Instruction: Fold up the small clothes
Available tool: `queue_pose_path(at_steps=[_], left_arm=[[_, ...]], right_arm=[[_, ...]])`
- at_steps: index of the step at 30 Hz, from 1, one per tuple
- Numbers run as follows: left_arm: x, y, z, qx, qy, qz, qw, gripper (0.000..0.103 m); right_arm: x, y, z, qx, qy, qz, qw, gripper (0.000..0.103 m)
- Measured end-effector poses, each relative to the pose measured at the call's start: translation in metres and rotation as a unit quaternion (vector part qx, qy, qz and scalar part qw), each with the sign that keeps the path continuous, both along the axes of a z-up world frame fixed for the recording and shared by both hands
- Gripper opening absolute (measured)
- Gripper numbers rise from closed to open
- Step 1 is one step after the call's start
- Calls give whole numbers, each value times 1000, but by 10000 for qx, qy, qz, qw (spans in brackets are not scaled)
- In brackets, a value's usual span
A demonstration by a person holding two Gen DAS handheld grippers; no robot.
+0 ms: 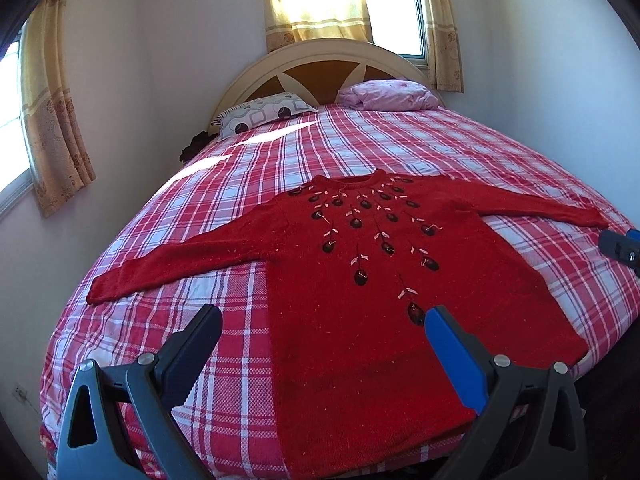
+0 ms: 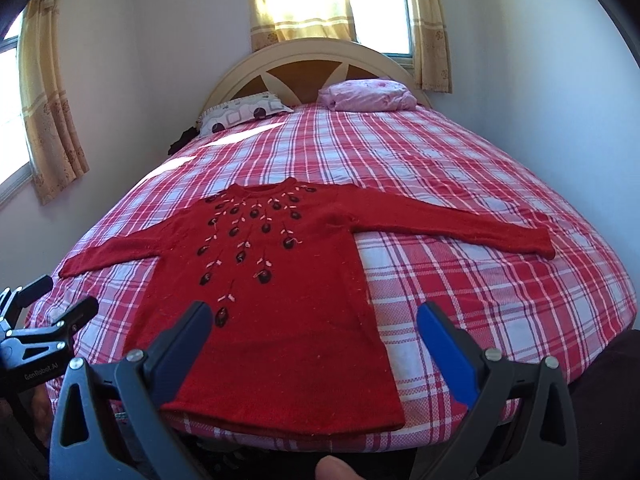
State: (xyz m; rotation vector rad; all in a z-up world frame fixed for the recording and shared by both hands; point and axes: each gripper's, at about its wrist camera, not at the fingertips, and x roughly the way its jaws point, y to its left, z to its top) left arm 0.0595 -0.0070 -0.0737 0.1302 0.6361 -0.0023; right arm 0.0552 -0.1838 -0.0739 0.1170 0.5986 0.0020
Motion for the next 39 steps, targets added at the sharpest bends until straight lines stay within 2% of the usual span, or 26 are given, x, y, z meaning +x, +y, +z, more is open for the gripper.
queue_pose_path(at_steps=[4,7,9,14,18,22,29,34,37,39], left_arm=[[32,1,-16,118,112,5,9999,102],[58,3,-24,215,117,82,9997,102],[74,4,-28,261,121,141,9995,102],[112,9,-41,383,290,290,9984,102],[133,15,-49,385,376,417,9977,102],[148,20,-58,403,458,508,9968,102],[165,21,-69,477,542,552,9959,102],[173,23,-75,469,602,570,9955,102],[176,26,-78,452,627,595,9952,102],[178,29,-79,430,641,615,9951,102]], right_arm=[[22,-42,-21,121,17,-481,9988,103],[43,-83,-41,420,364,-856,9948,102],[53,-112,-51,648,485,-1086,9908,92],[70,-187,-71,1185,781,-1722,9748,82],[72,-237,-73,1440,669,-2155,9635,76],[76,-284,-76,1935,534,-2463,9482,71],[104,-331,-94,2530,571,-2653,9286,71],[114,-340,-94,2400,535,-2843,9267,69],[117,-348,-95,2391,556,-2965,9229,55],[118,-355,-98,2409,562,-3047,9197,38]])
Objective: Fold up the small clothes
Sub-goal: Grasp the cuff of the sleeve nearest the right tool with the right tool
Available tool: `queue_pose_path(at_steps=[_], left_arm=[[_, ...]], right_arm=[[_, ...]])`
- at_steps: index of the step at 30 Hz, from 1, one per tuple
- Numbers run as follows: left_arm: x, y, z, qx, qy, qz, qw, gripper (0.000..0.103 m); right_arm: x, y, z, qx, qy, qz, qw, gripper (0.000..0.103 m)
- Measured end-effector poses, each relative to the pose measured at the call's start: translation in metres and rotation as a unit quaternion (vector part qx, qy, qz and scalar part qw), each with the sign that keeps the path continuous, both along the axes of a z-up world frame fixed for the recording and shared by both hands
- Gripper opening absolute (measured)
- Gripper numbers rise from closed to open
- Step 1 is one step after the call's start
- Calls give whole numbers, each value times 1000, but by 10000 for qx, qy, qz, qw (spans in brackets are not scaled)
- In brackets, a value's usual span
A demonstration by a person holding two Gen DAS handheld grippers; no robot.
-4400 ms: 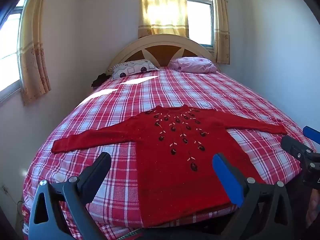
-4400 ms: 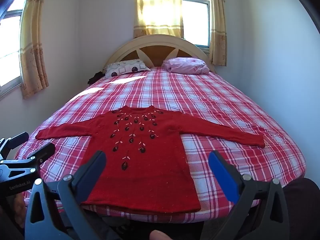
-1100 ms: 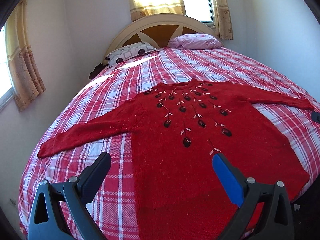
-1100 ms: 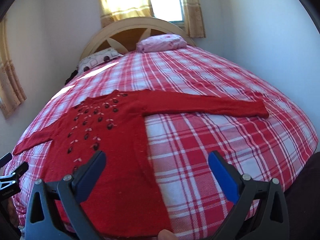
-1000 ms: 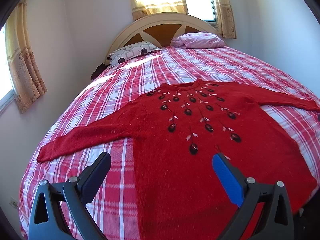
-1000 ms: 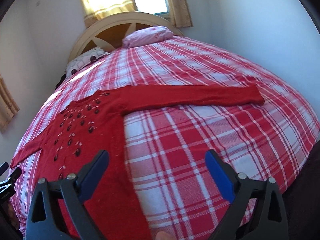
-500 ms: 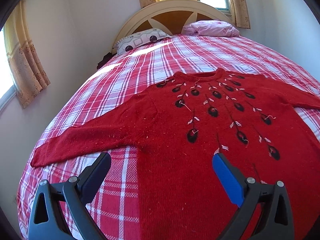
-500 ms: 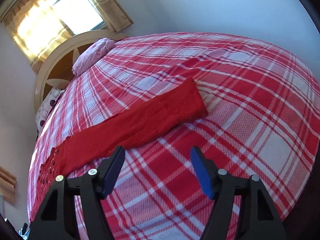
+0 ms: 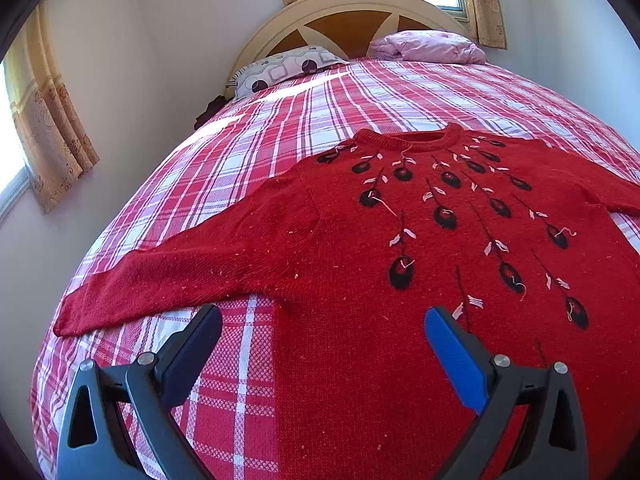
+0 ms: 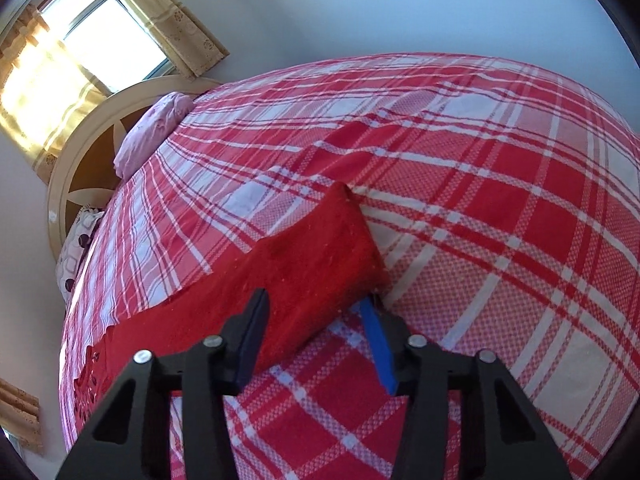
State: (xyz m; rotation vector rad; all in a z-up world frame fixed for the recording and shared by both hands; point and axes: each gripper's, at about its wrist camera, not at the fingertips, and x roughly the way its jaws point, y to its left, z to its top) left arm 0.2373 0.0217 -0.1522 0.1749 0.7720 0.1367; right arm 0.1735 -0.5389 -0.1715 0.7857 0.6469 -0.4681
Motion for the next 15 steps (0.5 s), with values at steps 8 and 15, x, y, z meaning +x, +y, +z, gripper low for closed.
queue_pose_path(at_steps=[8,15], left_arm=[[-1,15,-2,-136,22,106,9998,102],[-6,25,-1,-435,6,19,9991,102]], right_arm=[[8,-8,2,-121,58,10,9999,11],[32,32,47,-746,-188,536,9956,10]])
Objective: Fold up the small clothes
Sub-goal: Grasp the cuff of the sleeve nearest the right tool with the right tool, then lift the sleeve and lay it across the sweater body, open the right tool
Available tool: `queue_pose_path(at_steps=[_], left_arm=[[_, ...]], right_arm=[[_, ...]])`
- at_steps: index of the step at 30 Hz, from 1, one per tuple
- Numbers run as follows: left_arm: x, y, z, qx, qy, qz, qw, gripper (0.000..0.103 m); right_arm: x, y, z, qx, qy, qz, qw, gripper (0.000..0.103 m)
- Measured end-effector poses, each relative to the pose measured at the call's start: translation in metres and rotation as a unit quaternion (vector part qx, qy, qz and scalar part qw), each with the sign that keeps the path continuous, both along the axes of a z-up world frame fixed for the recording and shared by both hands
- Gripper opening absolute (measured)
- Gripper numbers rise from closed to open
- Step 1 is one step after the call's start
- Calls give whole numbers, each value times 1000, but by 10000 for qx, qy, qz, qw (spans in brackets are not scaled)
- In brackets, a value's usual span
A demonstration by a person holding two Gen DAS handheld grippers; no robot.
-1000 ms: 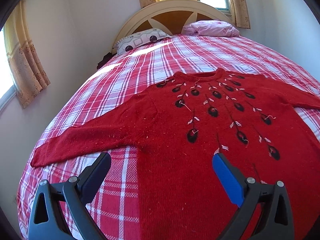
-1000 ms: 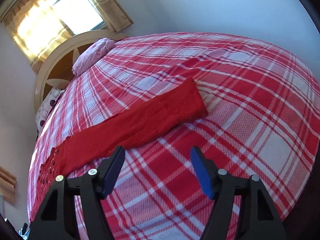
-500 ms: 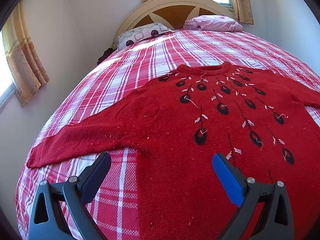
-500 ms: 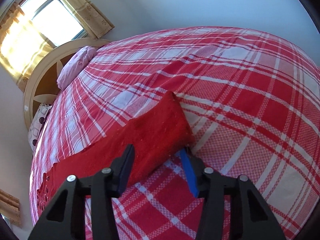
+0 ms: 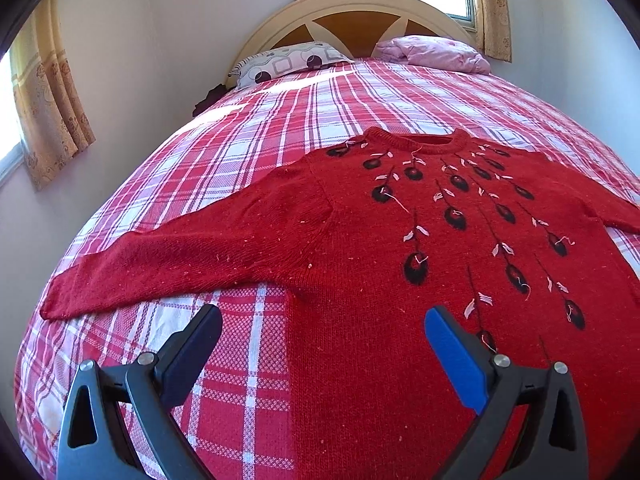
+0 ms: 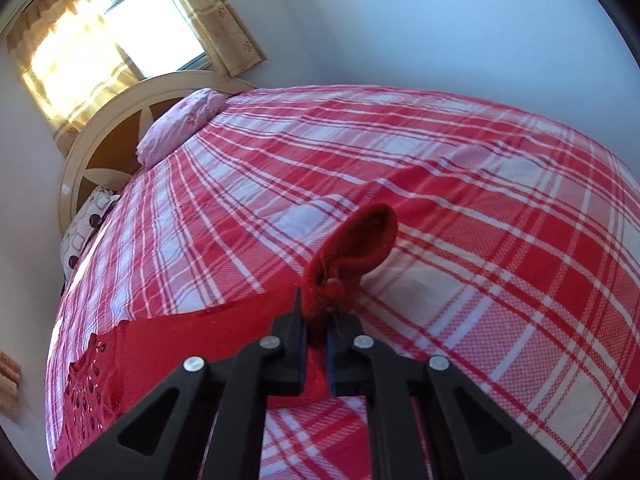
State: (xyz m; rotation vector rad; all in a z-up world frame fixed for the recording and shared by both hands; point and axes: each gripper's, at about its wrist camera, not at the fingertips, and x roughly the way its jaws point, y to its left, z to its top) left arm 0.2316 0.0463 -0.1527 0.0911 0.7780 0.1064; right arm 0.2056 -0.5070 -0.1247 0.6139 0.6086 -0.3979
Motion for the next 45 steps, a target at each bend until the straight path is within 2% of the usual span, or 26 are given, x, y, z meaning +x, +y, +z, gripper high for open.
queue_pose_path(at_steps=[4,9,15,23,33,40,45], left_arm=[[-3,6,-1,-141,12,-12,9999,102],[-8,15,-1,-244,4,-1,9997,102],[-10,28,-1,-433,-24,60,9990,102],[-12,39,-3,-579,-31,101,9983,102],[-9,53,-2,-836,12,120,9964,102],[0,52,5,-1009,21,9,9949,102],[15,33,11,-1200,49,-300,9923,102]], right_arm=[[25,40,29,-350,-141,539,9978,9],[58,94,53,-638,-274,1263,9896,9],[89,160,73,-949,-416,2077,9727,9],[113,238,80,-1206,-484,2927,9473,8],[123,330,53,-1223,-398,3804,9159,8],[122,382,6,-1299,-46,4443,8864,9],[119,394,-25,-1180,283,4907,8628,16]])
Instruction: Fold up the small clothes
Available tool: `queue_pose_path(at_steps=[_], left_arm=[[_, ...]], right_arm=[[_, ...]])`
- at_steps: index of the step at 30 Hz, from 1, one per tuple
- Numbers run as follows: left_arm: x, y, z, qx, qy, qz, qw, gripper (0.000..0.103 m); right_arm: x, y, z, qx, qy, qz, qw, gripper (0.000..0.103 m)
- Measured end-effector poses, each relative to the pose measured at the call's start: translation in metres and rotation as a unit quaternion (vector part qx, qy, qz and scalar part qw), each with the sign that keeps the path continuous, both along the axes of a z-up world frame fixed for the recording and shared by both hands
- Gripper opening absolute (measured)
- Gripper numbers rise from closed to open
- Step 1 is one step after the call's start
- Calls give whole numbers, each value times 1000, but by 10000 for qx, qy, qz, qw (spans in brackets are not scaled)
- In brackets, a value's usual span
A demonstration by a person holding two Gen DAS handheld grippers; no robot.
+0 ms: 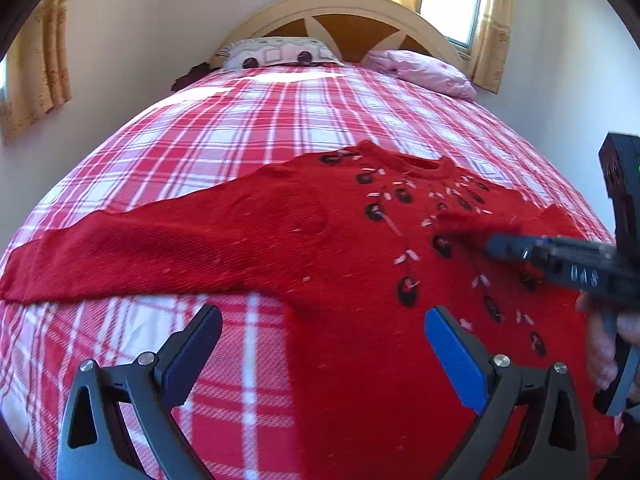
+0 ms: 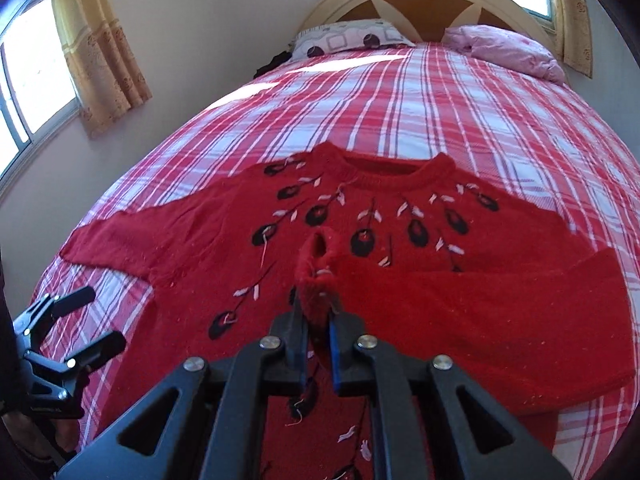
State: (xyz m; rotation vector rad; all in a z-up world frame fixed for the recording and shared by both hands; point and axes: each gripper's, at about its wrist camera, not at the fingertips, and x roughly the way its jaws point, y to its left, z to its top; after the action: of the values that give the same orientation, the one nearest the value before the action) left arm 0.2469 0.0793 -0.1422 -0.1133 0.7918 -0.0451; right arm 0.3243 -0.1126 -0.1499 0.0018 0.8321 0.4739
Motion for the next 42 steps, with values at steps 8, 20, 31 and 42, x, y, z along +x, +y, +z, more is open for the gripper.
queue_pose_path(at_steps=[8,20,31,42], left_arm=[[40,-63,6,-410,97,-980,9943,100],[99,-122,-32,-93,834,-1019,9912,45],[103,-90,15,-274,243,-917,9951,9],[97,-5,46,-283,-37,-348,9990,9]], right_arm=[[-43,-64,18,537,-542,-131,9970,57],[-87,-181,-1,531,-1046,-1814,9764,64],[-92,-220,-18,1049,-874,-2232,9652,72],[-92,-221,-22,1054,-866,-2222,9654,73]])
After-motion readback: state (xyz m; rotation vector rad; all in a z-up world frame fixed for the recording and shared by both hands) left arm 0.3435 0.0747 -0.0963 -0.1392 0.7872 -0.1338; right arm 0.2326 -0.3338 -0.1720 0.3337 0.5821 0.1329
